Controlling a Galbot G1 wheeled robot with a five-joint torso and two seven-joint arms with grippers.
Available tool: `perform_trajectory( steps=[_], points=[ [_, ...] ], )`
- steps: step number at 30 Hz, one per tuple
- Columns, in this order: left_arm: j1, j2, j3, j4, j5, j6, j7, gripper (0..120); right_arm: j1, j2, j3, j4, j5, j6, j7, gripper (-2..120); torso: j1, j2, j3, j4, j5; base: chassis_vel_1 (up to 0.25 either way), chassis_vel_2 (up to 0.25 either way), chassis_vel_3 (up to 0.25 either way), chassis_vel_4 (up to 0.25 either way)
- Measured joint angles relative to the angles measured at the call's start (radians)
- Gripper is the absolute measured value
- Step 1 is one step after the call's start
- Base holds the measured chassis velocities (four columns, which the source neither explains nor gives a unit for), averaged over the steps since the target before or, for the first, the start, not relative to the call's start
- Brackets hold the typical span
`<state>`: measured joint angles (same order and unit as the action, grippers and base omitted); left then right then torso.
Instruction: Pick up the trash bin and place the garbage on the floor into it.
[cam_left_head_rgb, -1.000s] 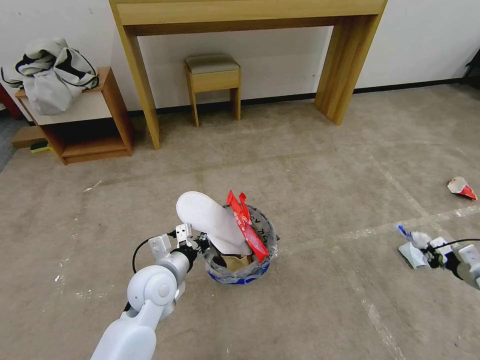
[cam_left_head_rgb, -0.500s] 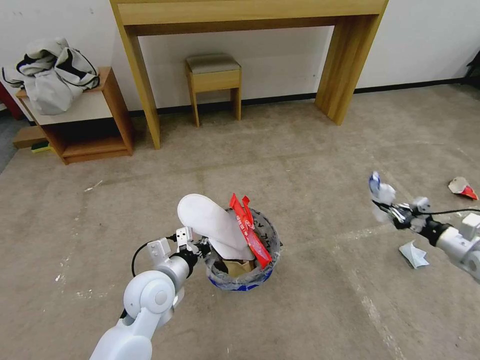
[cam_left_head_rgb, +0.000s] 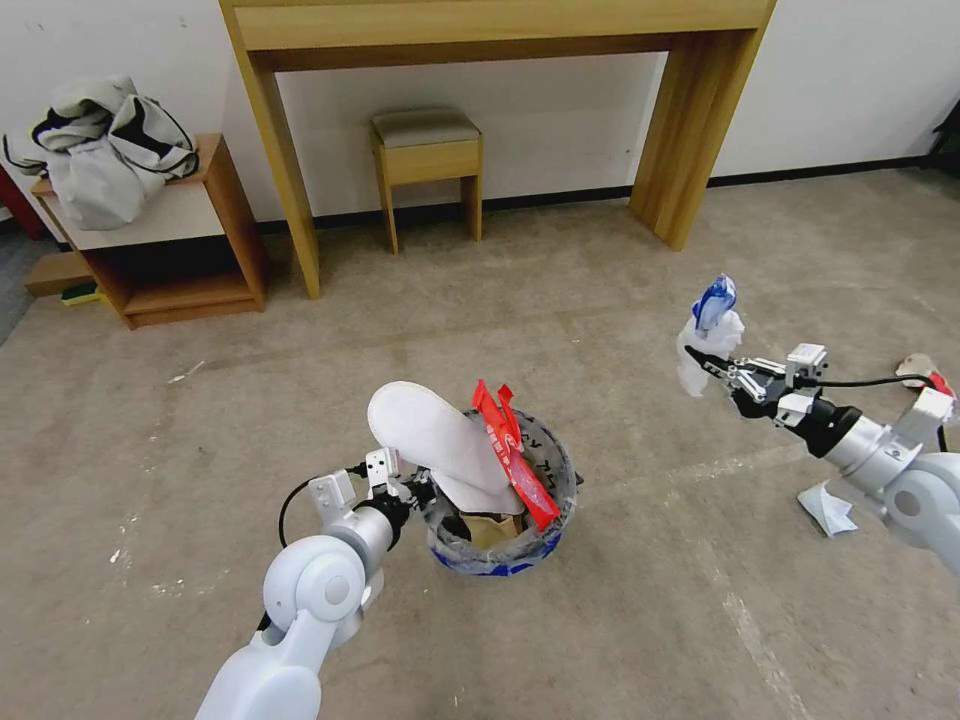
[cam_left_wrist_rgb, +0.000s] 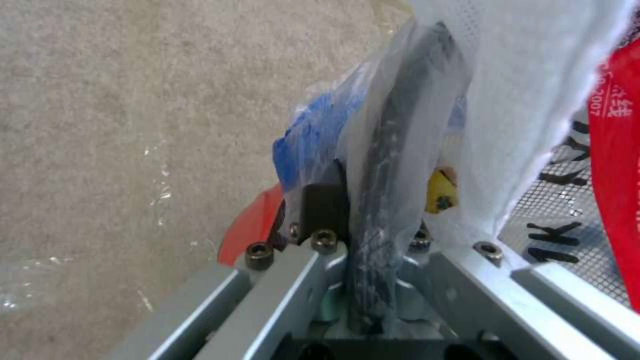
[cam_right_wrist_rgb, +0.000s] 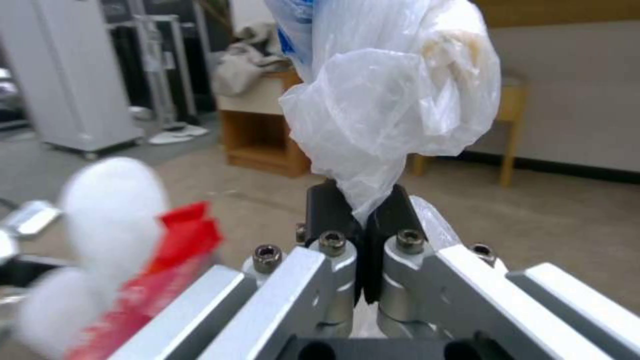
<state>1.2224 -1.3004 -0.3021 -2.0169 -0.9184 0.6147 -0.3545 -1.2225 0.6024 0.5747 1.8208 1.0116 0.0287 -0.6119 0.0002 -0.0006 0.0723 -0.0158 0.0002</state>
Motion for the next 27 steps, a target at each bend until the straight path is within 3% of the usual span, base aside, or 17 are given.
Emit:
perform_trajectory(
  steps=[15,27],
  points=[
    [0.002,-0.013,0.007,0.02,0.007,0.002,0.002,1,0.008,0.021,-0.127,0.183,0.003,-0.023,0.042,0,0.0,0.0,0.0,0.0,-0.0001,0.0,0.0,0.0,0.0],
    [-0.007,-0.03,0.001,0.027,0.015,0.002,0.002,1,-0.003,0.001,-0.196,0.229,-0.025,-0.036,0.016,0,0.0,0.0,0.0,0.0,0.0001,0.0,0.0,0.0,0.0]
  ],
)
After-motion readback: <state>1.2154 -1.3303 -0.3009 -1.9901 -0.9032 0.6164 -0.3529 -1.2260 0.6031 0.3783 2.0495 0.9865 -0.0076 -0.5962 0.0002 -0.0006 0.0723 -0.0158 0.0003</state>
